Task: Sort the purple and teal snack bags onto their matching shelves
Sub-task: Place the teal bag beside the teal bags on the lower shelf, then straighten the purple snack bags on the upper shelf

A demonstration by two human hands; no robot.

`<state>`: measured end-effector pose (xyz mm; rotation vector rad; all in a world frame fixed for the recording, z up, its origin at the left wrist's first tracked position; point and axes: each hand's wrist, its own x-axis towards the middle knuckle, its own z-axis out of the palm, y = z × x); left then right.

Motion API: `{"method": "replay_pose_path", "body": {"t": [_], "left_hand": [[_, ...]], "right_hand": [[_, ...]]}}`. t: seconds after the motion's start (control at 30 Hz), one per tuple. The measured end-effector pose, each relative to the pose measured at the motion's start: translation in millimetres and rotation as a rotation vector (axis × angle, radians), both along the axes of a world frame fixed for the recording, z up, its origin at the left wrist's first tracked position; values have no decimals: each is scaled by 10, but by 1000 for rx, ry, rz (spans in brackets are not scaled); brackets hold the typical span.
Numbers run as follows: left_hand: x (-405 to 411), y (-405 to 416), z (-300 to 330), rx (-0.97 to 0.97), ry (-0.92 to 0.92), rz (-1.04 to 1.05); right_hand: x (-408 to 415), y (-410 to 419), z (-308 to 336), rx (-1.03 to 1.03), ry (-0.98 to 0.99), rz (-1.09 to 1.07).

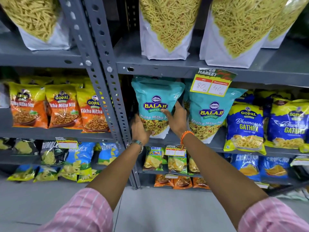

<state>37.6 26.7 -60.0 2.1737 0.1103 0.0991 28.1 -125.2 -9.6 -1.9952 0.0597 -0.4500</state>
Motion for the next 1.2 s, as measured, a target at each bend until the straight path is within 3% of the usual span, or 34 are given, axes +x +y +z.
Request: {"method": "replay_pose_path", "body": {"t": [0.13,0.37,0.6,0.83,1.03,1.2], "left_hand": [[-112,6,4,-27,-29,0],[-655,-108,-61,-180,-110,-97],[-1024,-298,539,-232,-301,-80],[-1103,-709,1846,-361,-595,-166],[-701,-1091,2617,-121,-591,-226],[-529,-1327,2810,-67,-562,-202]], "right_hand": [[-100,-49,-35,-12,77,5],[-719,-111,47,174,110,-111],[-1519,-314,625,314,-225,-197],[-1555,-822,1784,406,-558,-228],[-960,-1419,2492,315,-428,-151],[-589,-1679,2763,283,-363,-57]]}}
